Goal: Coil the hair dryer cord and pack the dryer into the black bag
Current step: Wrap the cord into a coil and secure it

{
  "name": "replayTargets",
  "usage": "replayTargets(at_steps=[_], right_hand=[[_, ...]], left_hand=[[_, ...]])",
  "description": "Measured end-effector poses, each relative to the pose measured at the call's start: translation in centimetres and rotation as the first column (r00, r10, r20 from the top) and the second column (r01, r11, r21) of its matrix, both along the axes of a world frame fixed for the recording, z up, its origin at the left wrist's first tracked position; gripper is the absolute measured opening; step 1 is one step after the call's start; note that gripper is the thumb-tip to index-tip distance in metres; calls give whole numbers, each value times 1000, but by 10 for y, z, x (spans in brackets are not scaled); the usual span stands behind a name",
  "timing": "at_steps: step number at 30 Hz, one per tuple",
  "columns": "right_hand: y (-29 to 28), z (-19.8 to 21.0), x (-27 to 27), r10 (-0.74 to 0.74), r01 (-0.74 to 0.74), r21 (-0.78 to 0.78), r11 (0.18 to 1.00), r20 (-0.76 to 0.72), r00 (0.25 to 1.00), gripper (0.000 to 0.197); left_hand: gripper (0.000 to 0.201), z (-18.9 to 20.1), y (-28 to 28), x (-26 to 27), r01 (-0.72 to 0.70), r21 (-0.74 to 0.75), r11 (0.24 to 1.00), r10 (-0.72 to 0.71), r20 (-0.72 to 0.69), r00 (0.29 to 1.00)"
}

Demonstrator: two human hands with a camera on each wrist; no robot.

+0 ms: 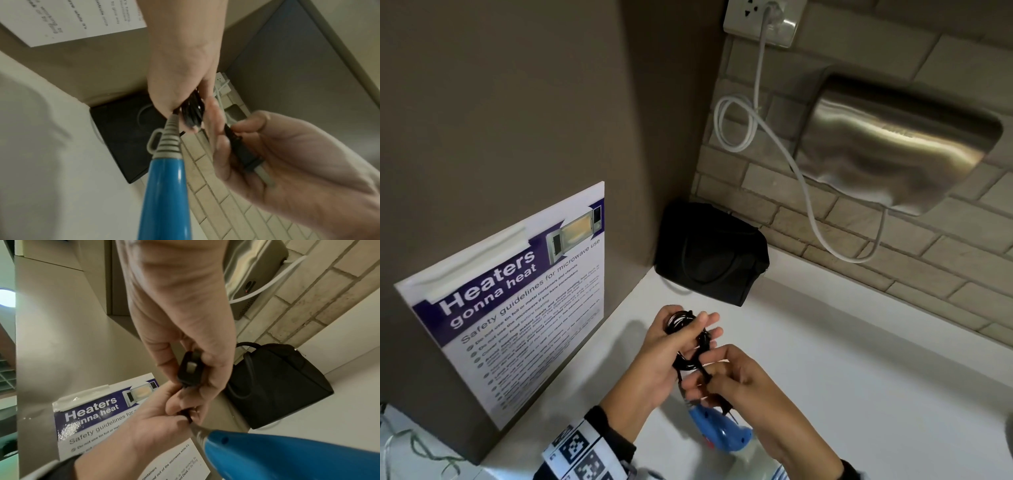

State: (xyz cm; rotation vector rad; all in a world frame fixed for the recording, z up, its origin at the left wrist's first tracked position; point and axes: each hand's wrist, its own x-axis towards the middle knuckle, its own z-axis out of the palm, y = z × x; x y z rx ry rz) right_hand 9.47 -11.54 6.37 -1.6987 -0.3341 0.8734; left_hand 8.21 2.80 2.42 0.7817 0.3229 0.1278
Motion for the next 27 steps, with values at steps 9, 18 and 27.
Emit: replayTargets(at_steps=[9, 18, 27], right_hand=[[14, -8, -10, 25, 49, -232, 971, 309, 951, 8], [14, -13, -11, -8, 71, -180, 981, 333, 943, 8], [7, -11, -9, -54, 94, -125, 988, 293, 955, 4]], left_hand=[[18, -3, -18, 2, -202, 451, 869, 210, 34, 977], [22, -5, -5, 4, -111, 162, 981, 129, -106, 986], [18, -7, -4, 2, -110, 282, 953, 136, -74, 988]])
